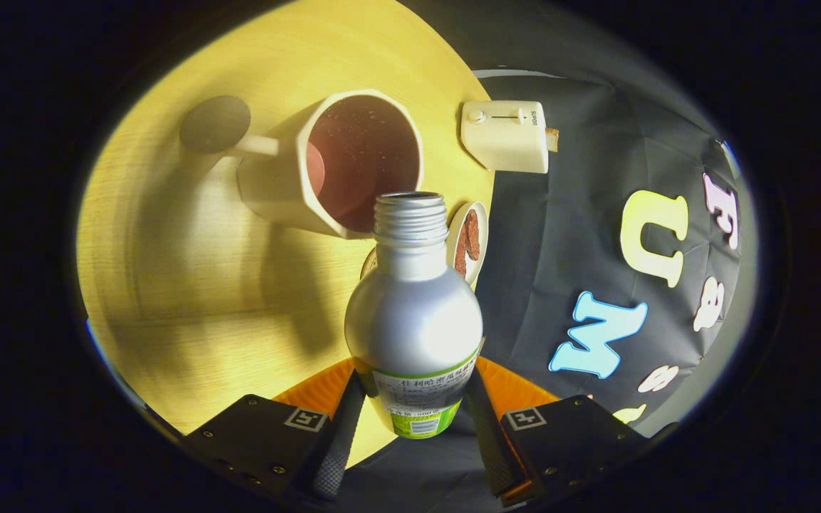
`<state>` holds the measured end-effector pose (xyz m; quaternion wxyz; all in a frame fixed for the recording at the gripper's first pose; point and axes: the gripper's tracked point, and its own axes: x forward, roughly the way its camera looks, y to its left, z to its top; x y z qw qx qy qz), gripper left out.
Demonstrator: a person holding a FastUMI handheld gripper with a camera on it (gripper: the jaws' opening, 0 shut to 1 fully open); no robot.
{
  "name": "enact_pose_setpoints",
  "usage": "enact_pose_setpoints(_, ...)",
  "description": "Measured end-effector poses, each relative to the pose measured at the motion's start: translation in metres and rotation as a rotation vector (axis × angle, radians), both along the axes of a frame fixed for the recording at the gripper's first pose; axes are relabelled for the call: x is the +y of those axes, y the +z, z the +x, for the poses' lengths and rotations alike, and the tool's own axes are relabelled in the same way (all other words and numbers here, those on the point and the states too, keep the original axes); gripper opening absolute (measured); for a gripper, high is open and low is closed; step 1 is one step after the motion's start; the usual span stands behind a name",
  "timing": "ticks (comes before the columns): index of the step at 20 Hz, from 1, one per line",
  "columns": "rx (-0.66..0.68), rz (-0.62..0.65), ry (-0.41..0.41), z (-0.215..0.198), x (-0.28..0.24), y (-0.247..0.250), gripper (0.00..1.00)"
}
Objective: Take the bottle from table, then pour the juice into the cup, finally place the bottle on the coaster
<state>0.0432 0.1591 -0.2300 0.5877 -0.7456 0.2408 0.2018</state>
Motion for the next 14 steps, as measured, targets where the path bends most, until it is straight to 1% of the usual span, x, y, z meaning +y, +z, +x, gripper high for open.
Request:
enact_pose_setpoints(11,0.004,-0.122,0.016,0.0011,-0.0039,0.0027,0.75)
enact_pose_setpoints(14,0.004,-0.138,0.017,0.0028,-0.0031,0.0036,0.75)
